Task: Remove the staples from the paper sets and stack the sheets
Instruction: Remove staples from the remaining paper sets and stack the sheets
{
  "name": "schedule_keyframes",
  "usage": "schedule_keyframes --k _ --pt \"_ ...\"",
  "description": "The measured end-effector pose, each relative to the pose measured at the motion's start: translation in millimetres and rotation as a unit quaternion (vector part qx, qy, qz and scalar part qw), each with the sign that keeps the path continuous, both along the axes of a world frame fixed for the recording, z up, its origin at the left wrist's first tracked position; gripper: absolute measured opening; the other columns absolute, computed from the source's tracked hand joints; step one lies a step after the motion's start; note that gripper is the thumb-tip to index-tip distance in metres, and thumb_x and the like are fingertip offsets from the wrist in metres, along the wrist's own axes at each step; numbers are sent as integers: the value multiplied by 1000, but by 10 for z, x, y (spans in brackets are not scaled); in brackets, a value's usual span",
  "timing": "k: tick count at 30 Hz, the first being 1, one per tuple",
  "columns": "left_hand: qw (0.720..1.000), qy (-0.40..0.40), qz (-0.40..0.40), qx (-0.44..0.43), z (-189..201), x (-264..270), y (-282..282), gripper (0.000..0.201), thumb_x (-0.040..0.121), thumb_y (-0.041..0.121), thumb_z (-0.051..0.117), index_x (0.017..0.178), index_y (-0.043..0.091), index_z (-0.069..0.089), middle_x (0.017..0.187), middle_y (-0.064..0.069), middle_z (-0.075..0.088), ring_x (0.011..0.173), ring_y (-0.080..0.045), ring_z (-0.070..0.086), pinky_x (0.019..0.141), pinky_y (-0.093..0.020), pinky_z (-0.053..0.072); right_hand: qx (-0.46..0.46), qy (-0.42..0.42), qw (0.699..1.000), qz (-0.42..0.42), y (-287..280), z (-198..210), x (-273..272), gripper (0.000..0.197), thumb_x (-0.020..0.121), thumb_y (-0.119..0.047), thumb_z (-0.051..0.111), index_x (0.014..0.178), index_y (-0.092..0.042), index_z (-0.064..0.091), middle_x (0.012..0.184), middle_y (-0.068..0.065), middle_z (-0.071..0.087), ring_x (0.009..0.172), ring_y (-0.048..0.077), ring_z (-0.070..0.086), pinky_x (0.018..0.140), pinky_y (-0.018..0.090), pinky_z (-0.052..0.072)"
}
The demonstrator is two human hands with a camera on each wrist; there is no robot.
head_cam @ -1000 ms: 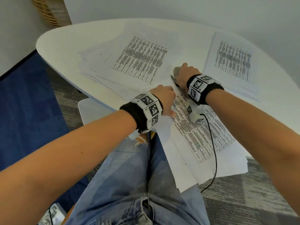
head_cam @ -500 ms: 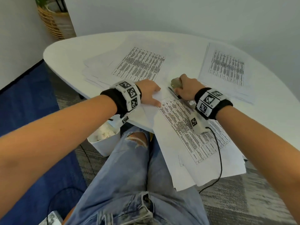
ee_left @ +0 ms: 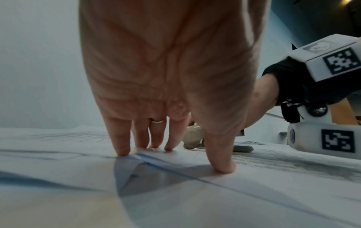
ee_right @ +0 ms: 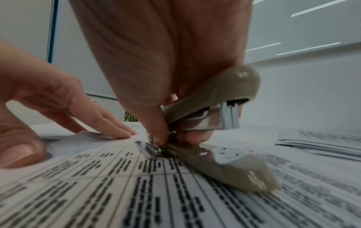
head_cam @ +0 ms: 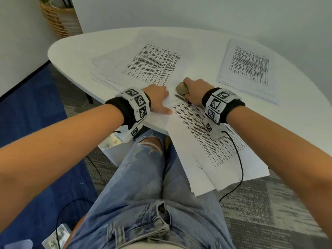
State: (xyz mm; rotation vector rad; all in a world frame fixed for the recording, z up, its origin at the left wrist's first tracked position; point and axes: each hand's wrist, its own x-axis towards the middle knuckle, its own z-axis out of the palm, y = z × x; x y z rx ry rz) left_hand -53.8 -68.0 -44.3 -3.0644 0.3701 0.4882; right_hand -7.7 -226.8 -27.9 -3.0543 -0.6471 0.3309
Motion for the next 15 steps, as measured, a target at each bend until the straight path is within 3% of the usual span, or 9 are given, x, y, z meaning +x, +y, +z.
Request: schedule_keyframes --k 3,8,11,15 --pt "1000 11 -1 16 5 5 -38 77 91 56 47 146 5 28 151 -16 27 132 -34 37 108 -45 35 -16 -11 1000 12 29 -17 -22 33 94 -20 49 124 -11 38 103 15 57 78 28 52 66 34 44" --pt "999 23 -11 31 -29 33 -92 74 92 53 45 144 2 28 151 -18 25 127 -33 40 104 -45 39 -46 -20 999 -20 132 -35 -85 34 96 -18 45 127 -6 37 97 12 56 84 29 55 66 35 43" --pt "999 19 -8 37 -28 34 -105 72 91 54 48 139 2 36 147 -17 32 122 -31 44 101 -43 41 -86 -20 996 -20 286 -68 -87 31 94 -14 48 123 -2 47 116 13 51 102 32 57 73 35 47" --pt "999 16 -9 36 -29 37 -100 70 90 54 51 135 1 43 143 -17 37 119 -32 47 100 -43 43 -67 -12 996 -52 375 -122 -80 27 93 -17 49 118 -6 52 111 12 50 94 30 56 68 34 42"
